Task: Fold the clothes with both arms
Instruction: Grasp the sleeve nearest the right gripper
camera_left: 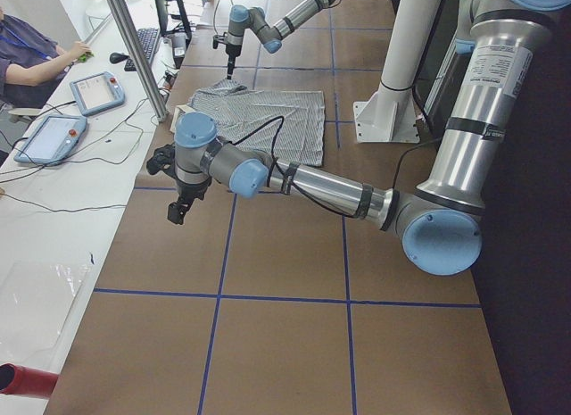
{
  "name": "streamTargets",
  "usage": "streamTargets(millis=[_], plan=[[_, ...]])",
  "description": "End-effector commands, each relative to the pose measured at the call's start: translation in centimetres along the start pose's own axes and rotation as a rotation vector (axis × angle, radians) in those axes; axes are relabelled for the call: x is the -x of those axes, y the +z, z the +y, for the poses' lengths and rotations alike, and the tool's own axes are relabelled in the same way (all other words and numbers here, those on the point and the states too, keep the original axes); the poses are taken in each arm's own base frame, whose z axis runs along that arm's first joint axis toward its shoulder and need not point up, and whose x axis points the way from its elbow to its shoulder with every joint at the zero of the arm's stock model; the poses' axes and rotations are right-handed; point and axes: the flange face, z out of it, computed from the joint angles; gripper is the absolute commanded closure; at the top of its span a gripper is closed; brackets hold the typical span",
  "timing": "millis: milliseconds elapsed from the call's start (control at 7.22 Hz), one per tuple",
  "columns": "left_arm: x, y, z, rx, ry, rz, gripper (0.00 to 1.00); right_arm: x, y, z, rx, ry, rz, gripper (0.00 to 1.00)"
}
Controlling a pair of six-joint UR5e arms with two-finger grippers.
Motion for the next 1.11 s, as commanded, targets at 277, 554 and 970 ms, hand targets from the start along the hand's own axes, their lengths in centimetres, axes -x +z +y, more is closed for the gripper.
streamTargets(millis=[277,554,970], plan=[[0.1,0.1,0.1,0.003,-0.002,0.000,0.00,0.4,0.6,-0.3,0.012,-0.023,0.009,0.92],[0.2,0.2,0.1,0.005,-0.004,0.000,0.00,1.5,0.0,-1.0,0.004,-0.030,0.001,1.00],[0.2,0.2,0.1,0.006,-0.005,0.000,0.00,3.1,-1.5,-1.6,-0.020,-0.045,-0.027,1.00]])
